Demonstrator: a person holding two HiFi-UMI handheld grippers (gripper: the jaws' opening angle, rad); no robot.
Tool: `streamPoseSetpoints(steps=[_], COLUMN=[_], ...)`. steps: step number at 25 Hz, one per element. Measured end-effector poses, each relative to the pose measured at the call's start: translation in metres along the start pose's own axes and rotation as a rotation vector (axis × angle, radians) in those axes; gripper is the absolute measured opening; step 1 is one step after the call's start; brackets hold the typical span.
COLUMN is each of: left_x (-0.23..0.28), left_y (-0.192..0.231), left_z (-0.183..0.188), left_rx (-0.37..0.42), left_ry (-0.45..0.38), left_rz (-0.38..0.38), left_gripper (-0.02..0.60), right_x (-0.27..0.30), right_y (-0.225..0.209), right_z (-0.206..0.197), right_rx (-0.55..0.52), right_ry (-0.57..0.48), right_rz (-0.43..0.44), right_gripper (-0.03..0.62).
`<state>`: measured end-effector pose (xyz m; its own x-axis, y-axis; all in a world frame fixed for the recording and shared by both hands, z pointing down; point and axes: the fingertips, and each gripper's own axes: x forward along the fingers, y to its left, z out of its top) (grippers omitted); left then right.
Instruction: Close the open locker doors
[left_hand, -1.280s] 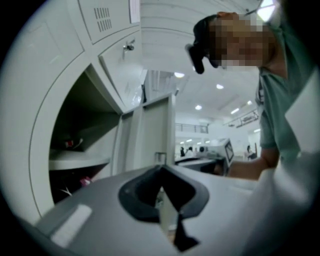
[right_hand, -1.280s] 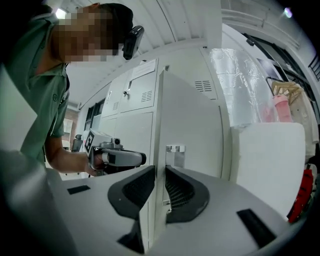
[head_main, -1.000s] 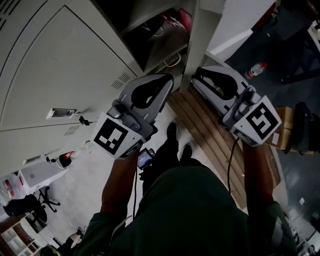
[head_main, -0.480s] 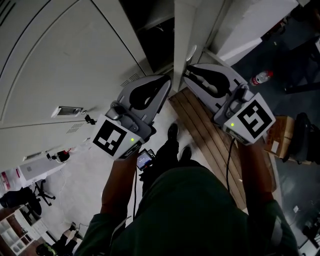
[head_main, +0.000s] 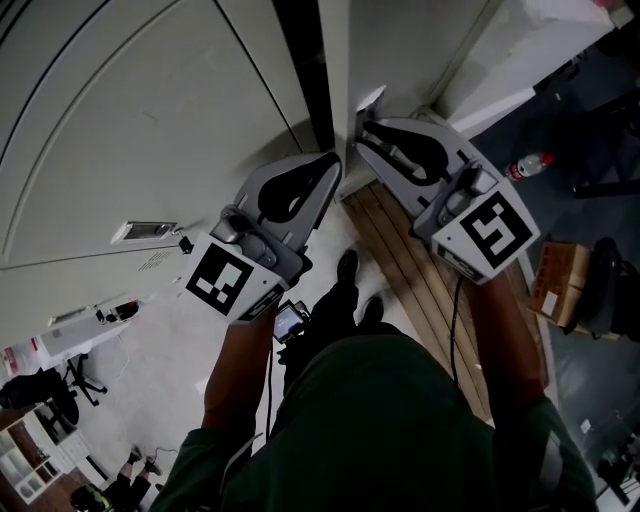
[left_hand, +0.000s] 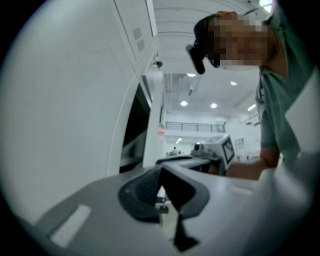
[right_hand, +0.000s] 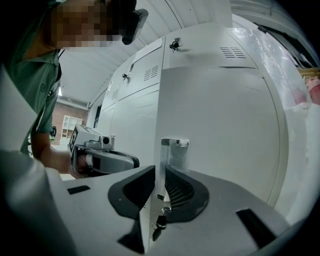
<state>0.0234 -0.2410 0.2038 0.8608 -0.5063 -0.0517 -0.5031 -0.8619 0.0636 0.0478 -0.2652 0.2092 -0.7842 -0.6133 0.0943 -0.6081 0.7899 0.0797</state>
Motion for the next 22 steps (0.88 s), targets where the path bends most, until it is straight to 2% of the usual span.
streamPoseSetpoints(steps=[8,18,22], left_x=[-0.001,0.007,0.014], left_y=[0.018,0.018,0.016], left_z=[-0.013,-0.025,-0.022], left_rx=[-0.02,-0.017,-0.031], left_ry=[0.034,0.082,0.069], left_rz=[0.042,0.037,0.038], left_gripper=[0.005,0.005,0.005], right_x=[0.028,0.042,0.049], right_y=[-0.015,-0.031,-0.034], right_z=[-0.006,-0.007,-0.007], right_rx=[0.008,0.007,0.005], right_ry=[0.001,-0.003,0.001], right_rz=[-0.034,-0.055,-0.058], right_gripper=[0.061,0.061,0.061])
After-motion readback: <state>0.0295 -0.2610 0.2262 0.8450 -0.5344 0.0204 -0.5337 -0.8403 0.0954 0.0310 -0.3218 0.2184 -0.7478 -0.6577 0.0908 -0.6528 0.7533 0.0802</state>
